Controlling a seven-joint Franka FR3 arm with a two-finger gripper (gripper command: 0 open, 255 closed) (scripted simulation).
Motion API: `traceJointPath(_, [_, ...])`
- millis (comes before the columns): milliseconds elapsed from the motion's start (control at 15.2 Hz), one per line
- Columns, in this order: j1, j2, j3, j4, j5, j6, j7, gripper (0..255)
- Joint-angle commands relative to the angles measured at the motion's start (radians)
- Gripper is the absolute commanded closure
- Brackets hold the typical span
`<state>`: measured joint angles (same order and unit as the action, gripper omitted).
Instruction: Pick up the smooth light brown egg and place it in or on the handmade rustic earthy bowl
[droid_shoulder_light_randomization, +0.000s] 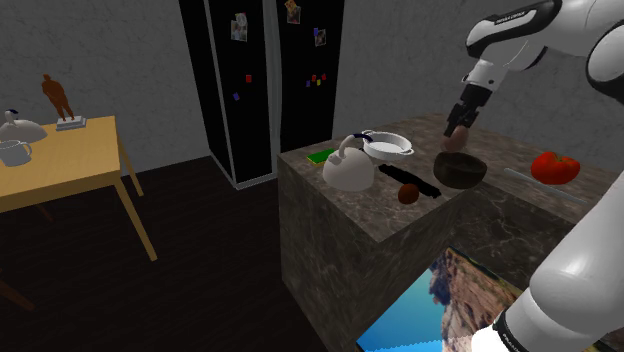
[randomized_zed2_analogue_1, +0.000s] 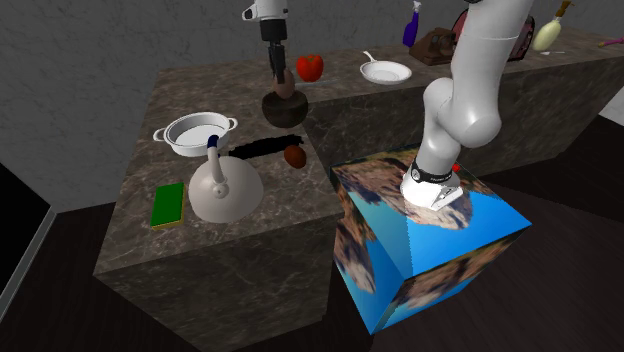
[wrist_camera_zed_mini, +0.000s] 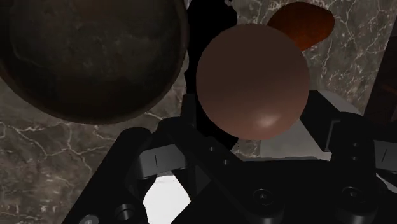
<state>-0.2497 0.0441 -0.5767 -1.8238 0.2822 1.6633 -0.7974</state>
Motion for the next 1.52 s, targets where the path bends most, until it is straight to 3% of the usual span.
traceJointPath(0, [-0.035,0.063,-0.028,0.069,0.023,-0.034,-0.062,255])
traceJointPath(330, [-0.13,0.205,-0.065,0.232,0.081,-0.115,-0.18,255])
traceJointPath(1254, [-0.124,0.237,-0.054,0.084,0.106,0.052,-0.23,255])
traceJointPath(1452, [-0.124,0.237,-0.054,0.084,0.106,0.052,-0.23,255])
